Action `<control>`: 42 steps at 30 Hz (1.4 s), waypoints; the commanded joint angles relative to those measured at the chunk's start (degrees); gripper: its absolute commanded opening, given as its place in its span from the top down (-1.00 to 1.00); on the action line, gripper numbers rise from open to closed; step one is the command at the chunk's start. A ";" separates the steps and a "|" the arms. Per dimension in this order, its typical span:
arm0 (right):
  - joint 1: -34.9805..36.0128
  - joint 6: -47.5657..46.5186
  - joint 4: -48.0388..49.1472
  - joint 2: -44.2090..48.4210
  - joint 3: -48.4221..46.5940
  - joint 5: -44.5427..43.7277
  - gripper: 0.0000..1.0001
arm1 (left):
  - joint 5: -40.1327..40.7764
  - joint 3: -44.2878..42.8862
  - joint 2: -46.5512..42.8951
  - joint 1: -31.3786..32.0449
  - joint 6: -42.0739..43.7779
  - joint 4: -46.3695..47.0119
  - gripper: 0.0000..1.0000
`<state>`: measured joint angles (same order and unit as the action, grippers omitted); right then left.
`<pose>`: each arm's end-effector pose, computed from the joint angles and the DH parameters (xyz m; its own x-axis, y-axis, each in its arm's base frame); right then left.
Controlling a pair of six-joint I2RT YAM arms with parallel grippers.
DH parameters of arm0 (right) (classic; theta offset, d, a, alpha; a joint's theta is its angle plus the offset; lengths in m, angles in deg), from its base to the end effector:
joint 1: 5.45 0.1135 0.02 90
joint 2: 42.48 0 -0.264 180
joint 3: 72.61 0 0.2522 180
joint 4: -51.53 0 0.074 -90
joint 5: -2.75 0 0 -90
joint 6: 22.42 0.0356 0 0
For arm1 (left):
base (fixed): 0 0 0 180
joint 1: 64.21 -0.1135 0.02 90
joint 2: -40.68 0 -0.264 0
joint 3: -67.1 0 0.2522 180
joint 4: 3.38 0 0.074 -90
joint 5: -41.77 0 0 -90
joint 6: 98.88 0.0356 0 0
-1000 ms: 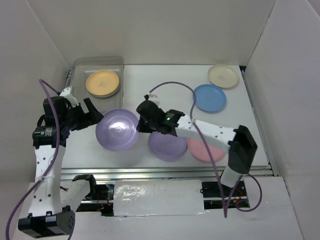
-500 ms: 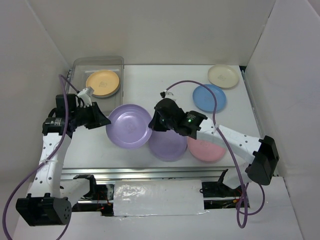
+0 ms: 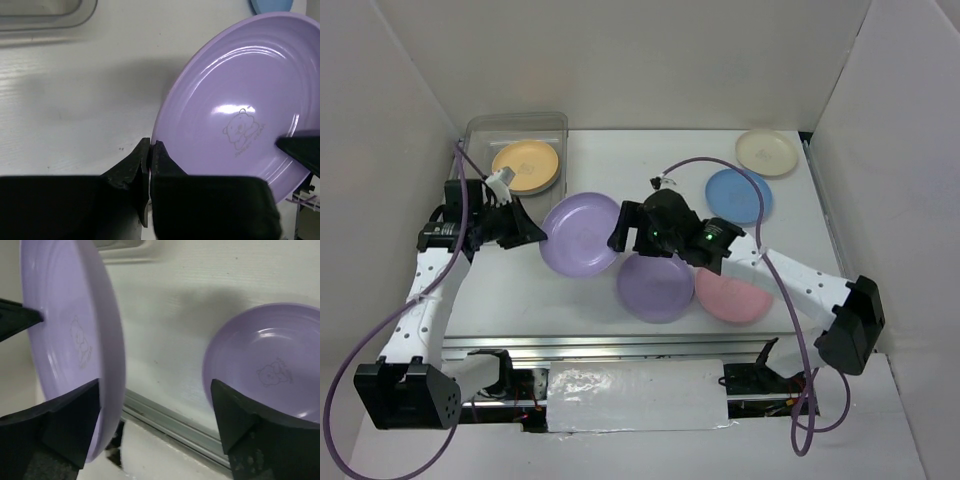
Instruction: Place the plates into the plastic bin on the countertop
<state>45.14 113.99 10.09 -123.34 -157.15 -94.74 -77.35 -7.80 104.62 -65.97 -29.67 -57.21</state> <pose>0.2043 0.2413 0.3234 -0.7755 0.1874 -0.6029 -0.2015 0.8316 0.5176 0.2291 -0.0103 0.3271 -0.7527 -0.3334 -0.5677 0.0668 0.8192 -0.5697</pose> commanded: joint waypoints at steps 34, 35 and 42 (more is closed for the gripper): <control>-11.83 -6.16 -3.35 40.08 19.98 10.21 -1.00 | 33.34 -64.02 67.28 -10.72 -21.04 1.13 1.00; -11.74 -6.07 -3.08 40.08 20.16 10.47 -1.00 | 33.34 -63.66 67.19 -10.81 -21.13 1.40 1.00; -11.65 -5.63 -1.76 39.55 20.77 11.35 -1.00 | 30.62 -65.15 68.25 -11.60 -19.63 0.27 -0.66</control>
<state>33.51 109.01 6.20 -83.91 -136.46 -84.27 -44.57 -71.19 172.20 -77.11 -49.65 -58.46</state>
